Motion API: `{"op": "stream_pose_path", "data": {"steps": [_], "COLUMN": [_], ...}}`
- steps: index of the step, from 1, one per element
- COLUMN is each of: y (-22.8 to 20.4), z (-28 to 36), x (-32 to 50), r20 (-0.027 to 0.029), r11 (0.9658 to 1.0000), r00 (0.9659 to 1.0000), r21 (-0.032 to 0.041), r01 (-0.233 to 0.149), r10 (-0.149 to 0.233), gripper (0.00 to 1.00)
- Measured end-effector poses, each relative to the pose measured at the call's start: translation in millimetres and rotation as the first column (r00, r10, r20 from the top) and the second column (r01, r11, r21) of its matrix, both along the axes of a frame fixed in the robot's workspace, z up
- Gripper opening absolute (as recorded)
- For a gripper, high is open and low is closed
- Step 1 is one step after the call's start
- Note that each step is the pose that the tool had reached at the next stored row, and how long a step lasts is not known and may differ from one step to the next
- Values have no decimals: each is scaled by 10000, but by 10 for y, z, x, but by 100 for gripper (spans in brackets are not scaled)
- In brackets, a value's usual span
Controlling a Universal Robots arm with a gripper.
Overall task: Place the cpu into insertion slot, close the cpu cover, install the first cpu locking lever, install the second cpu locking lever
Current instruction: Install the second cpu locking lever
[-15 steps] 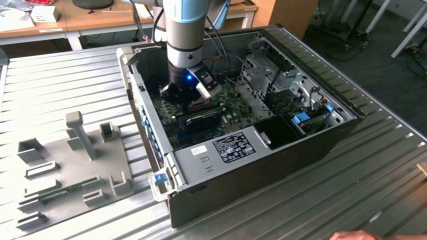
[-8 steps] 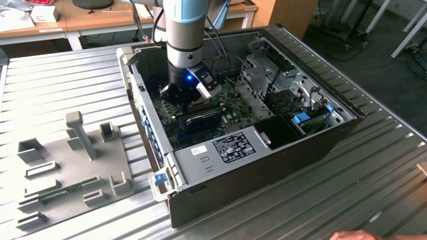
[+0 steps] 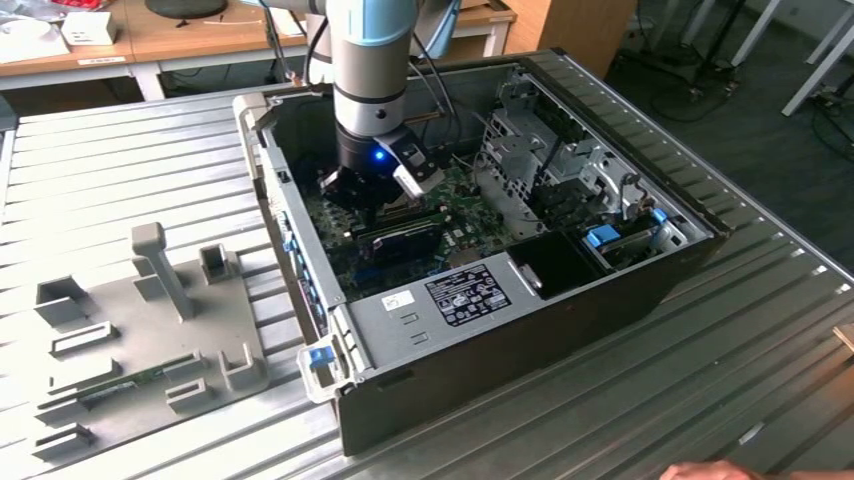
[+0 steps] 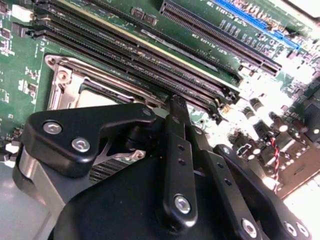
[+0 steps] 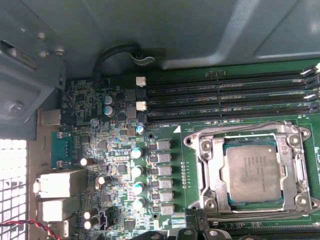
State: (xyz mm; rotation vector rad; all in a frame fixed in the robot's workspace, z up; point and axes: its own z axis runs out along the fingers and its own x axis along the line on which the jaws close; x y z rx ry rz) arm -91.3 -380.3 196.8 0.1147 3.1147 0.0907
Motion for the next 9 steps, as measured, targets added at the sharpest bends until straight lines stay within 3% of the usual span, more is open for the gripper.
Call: {"op": "stream_pose_path", "data": {"steps": [4,9], "y": [1,0], "z": [-2,-3], "x": [-1,-1], "r20": [1,0], "r11": [10000,9996], "r00": [10000,10000], "r21": [-40,-285], "r01": [-17,-43], "r10": [17,43], "gripper": [11,11]}}
